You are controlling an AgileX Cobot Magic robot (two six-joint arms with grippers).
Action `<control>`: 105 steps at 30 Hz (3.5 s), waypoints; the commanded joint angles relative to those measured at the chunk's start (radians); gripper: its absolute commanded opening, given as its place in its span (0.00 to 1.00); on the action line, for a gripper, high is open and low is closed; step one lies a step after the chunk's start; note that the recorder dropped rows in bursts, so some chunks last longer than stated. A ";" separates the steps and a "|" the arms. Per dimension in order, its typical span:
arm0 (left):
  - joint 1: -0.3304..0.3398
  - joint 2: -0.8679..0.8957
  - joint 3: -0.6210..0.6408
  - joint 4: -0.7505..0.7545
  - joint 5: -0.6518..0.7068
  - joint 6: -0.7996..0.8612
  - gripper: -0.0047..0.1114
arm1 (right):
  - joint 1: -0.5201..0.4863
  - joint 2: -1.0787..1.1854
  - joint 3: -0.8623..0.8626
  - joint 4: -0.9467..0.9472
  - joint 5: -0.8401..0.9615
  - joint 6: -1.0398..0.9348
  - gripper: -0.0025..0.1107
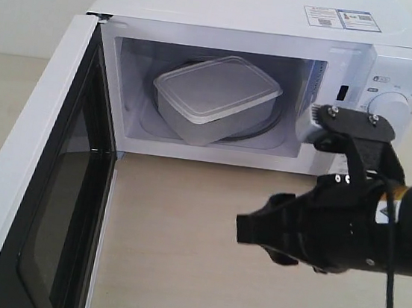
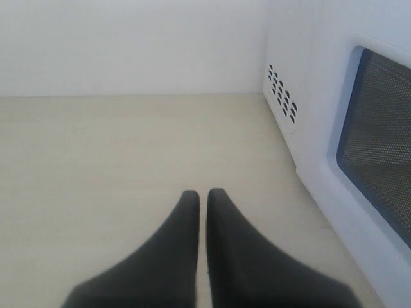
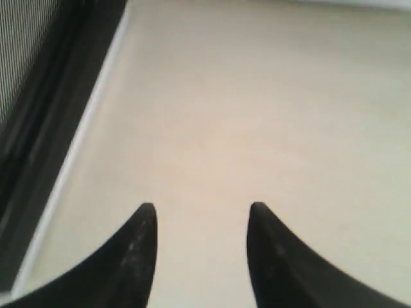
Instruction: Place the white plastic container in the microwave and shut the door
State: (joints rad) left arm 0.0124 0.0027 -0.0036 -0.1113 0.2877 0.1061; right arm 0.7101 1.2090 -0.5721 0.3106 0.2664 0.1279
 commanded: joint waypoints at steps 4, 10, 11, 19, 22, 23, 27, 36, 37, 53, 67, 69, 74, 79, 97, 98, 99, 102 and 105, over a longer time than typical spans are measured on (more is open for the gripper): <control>0.004 -0.003 0.004 -0.005 0.003 0.006 0.08 | -0.003 -0.143 0.002 -0.009 0.279 -0.152 0.02; 0.004 -0.003 0.004 -0.005 0.003 0.006 0.08 | -0.003 -0.425 0.002 -0.003 0.351 -0.128 0.02; 0.004 -0.003 0.004 -0.005 0.003 0.006 0.08 | -0.003 -0.489 0.002 -0.003 0.351 -0.128 0.02; 0.004 -0.003 0.004 -0.005 0.003 0.006 0.08 | -0.003 -0.671 0.002 -0.085 0.344 -0.167 0.02; 0.004 -0.003 0.004 -0.005 0.003 0.006 0.08 | -0.005 -0.683 0.002 -0.205 0.327 -0.167 0.02; 0.004 -0.003 0.004 -0.005 0.003 0.006 0.08 | -0.021 -0.693 0.002 -0.228 0.315 -0.167 0.02; 0.004 -0.003 0.004 -0.005 0.003 0.006 0.08 | -0.168 -0.747 0.002 -0.239 0.269 -0.167 0.02; 0.004 -0.003 0.004 -0.005 0.003 0.006 0.08 | -0.587 -0.944 0.096 -0.228 0.125 -0.156 0.02; 0.004 -0.003 0.004 -0.005 0.003 0.006 0.08 | -0.620 -0.967 0.128 -0.216 0.080 -0.151 0.02; 0.004 -0.003 0.004 -0.005 0.003 0.006 0.08 | -0.691 -1.201 0.572 -0.145 -0.233 -0.108 0.02; 0.004 -0.003 0.004 -0.005 0.003 0.006 0.08 | -0.691 -1.209 0.572 -0.197 -0.099 -0.209 0.02; 0.004 -0.003 0.004 -0.005 0.003 0.006 0.08 | -0.691 -1.209 0.572 -0.197 -0.020 -0.232 0.02; 0.004 -0.003 0.004 -0.005 0.003 0.006 0.08 | -0.691 -1.209 0.572 -0.197 0.079 -0.236 0.02; 0.004 -0.003 0.004 -0.005 0.003 0.006 0.08 | -0.691 -1.209 0.572 -0.231 0.077 -0.230 0.02; 0.004 -0.003 0.004 -0.005 0.003 0.006 0.08 | -0.691 -1.209 0.572 -0.361 0.055 0.004 0.02; 0.004 -0.003 0.004 -0.005 0.003 0.006 0.08 | -0.691 -1.209 0.572 -0.361 0.055 0.004 0.02; 0.004 -0.003 0.004 -0.005 0.003 0.006 0.08 | -0.691 -1.209 0.572 -0.361 0.055 0.002 0.02; 0.004 -0.003 0.004 -0.005 0.003 0.006 0.08 | -0.691 -1.209 0.572 -0.361 0.055 0.002 0.02; 0.004 -0.003 0.004 -0.005 0.003 0.006 0.08 | -0.691 -1.209 0.572 -0.361 0.055 0.002 0.02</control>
State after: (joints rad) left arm 0.0124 0.0027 -0.0036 -0.1113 0.2877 0.1061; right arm 0.0228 0.0050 0.0003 -0.0462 0.3312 0.1320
